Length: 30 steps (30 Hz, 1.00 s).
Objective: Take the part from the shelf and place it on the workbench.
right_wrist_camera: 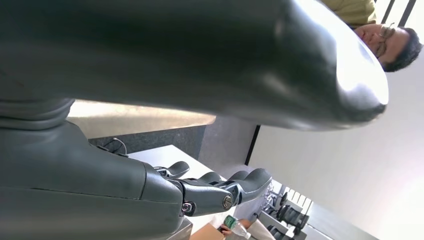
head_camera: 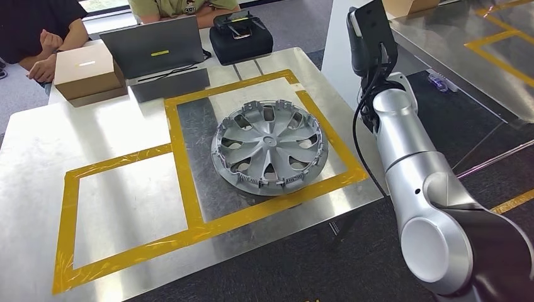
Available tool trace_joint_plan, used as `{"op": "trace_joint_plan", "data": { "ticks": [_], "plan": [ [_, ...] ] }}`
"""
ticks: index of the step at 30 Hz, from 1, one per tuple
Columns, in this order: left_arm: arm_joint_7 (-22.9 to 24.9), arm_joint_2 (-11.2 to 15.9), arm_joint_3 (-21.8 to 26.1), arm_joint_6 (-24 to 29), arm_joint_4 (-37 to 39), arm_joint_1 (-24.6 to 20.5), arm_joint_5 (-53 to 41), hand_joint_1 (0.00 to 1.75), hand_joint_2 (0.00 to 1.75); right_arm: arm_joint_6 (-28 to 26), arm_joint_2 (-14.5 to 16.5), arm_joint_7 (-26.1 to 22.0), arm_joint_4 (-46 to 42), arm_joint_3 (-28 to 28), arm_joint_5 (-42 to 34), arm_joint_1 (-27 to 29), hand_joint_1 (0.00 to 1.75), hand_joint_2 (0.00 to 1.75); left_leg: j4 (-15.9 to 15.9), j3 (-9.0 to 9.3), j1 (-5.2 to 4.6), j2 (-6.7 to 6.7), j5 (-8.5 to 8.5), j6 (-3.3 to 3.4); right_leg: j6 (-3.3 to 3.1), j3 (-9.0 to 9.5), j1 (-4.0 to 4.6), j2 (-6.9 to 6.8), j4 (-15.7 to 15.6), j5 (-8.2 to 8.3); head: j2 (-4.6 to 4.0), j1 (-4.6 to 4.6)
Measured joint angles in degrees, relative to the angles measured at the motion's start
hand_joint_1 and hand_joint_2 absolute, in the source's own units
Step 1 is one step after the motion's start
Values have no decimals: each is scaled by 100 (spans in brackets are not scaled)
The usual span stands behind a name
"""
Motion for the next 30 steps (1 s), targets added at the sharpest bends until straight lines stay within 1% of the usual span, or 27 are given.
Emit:
{"op": "trace_joint_plan", "data": {
  "ticks": [25, 30],
  "plan": [
    [19, -27, 0, -42, 0, -17, -5, 0, 0, 24, 7, 116, 0, 0, 82, -24, 0, 0, 0, 3, 0, 1, 0, 0, 0, 1, 0, 1, -1, 0, 0, 0],
    [63, -28, -1, -130, 0, -76, -119, 0, 0, 1, -58, 117, 0, 0, 82, -22, 0, 0, 0, 4, -1, 0, 0, 0, 0, 1, 0, 1, -2, 0, 0, 0]
  ]
}}
